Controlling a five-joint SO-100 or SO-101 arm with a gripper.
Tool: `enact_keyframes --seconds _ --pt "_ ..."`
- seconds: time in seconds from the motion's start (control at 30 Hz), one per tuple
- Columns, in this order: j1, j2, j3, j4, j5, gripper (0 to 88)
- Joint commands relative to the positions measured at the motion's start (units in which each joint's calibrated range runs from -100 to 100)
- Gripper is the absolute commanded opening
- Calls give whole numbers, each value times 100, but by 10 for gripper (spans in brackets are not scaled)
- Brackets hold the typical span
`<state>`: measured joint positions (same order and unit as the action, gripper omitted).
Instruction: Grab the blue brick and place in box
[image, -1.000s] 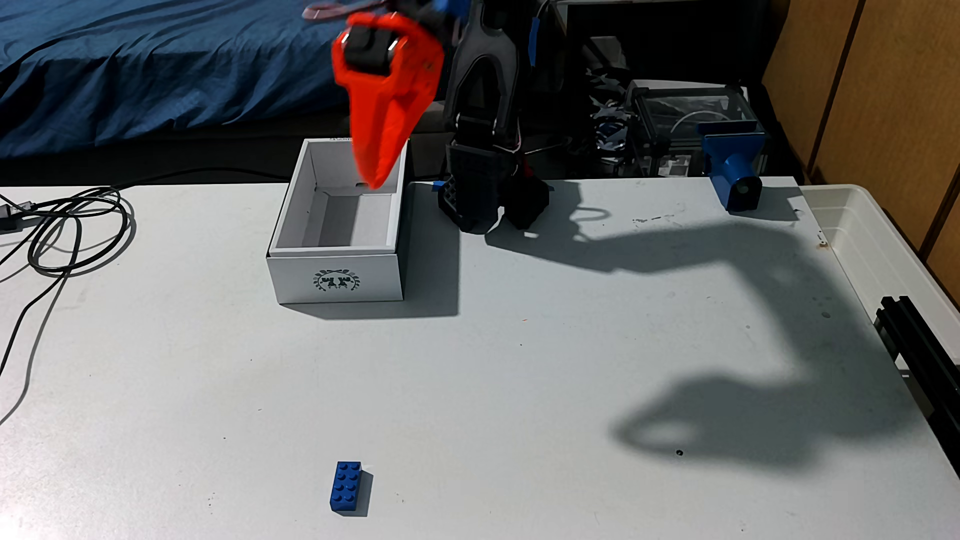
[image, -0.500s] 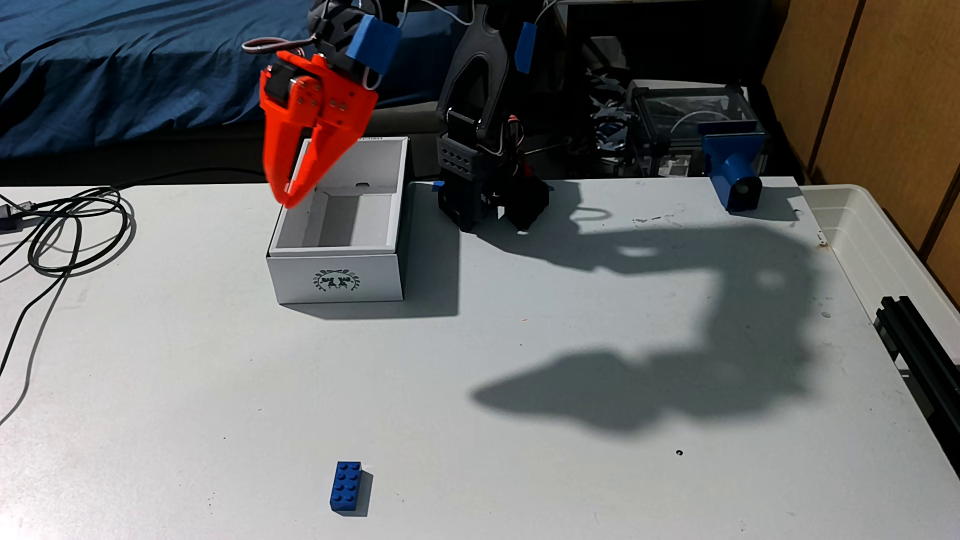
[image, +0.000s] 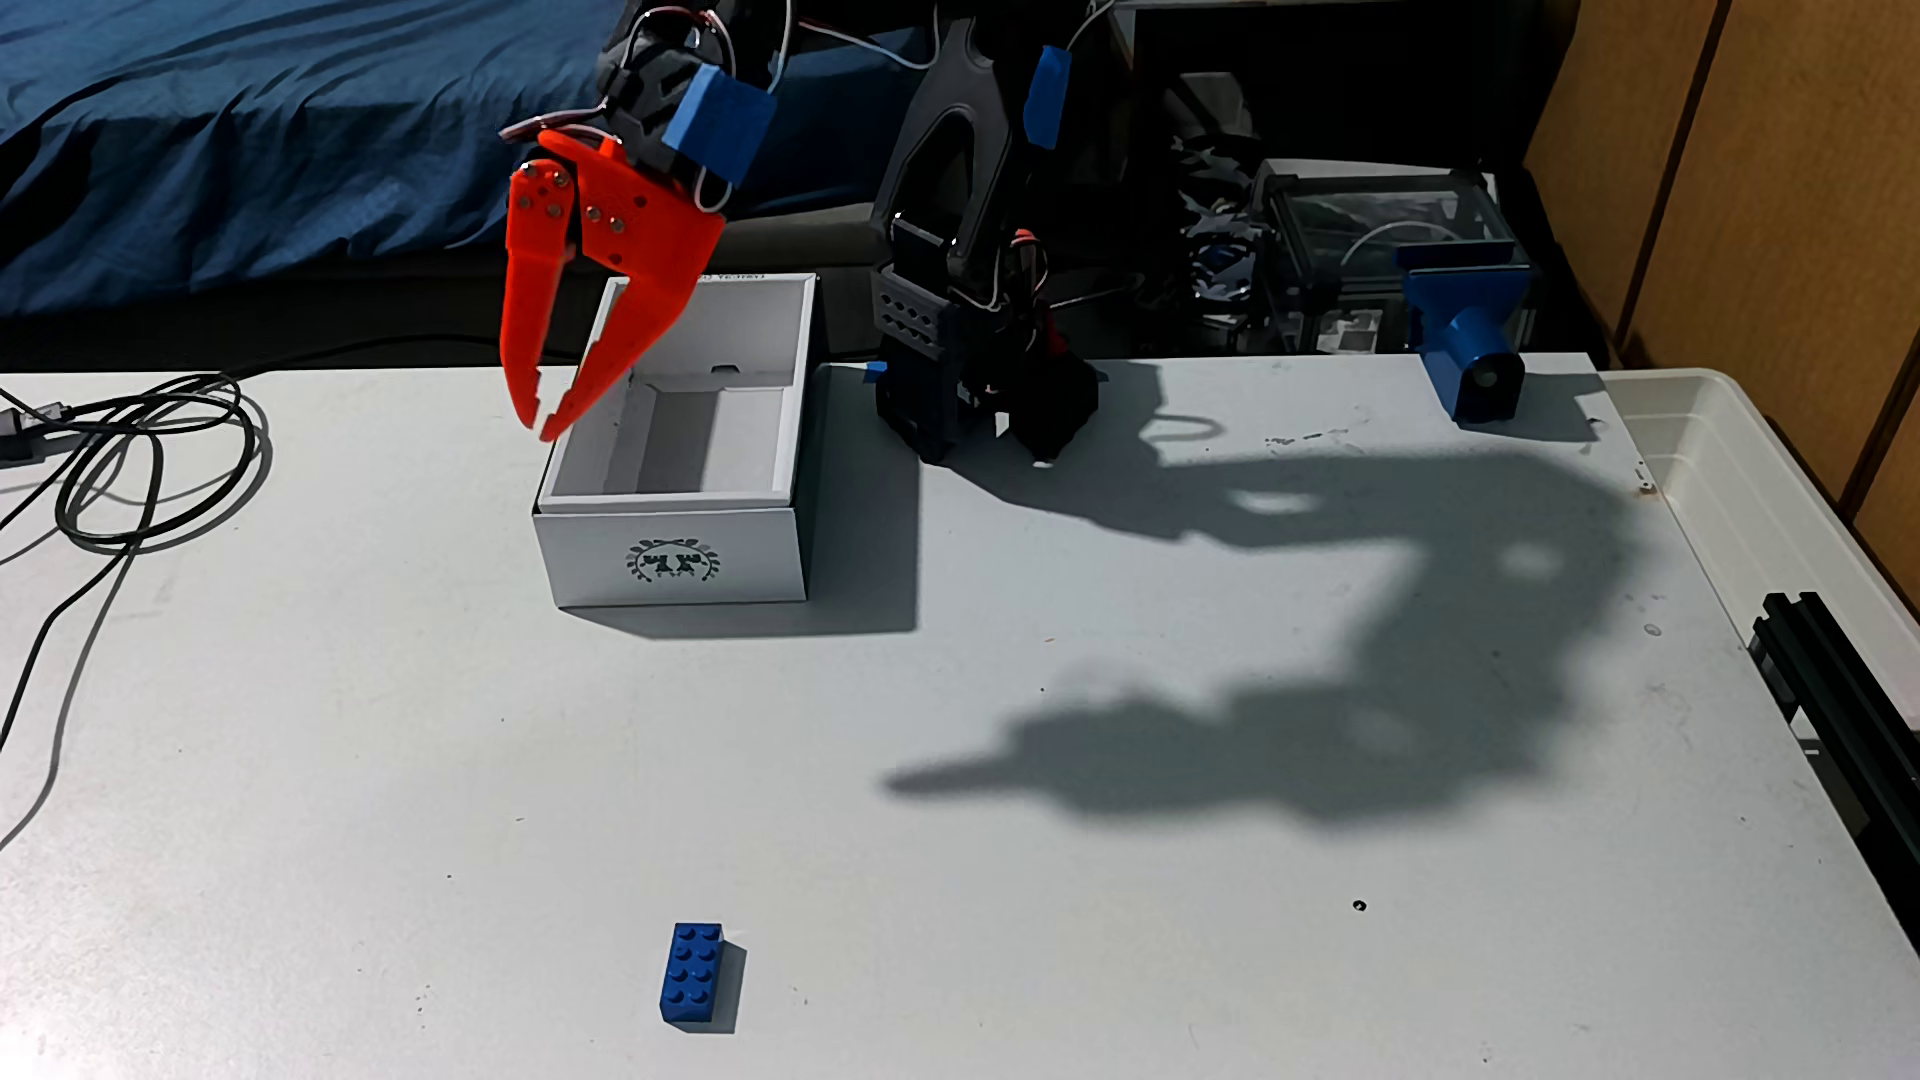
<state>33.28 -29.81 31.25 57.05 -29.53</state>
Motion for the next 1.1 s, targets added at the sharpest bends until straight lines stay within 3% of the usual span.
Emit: enact_keyframes --seconds 0.0,0.5,1.07 --pt "-275 -16 52 -82 -407 14" --pt "-1077 2132 -507 -444 -849 16" --pt "-1166 3569 -2149 -470 -1007 21"
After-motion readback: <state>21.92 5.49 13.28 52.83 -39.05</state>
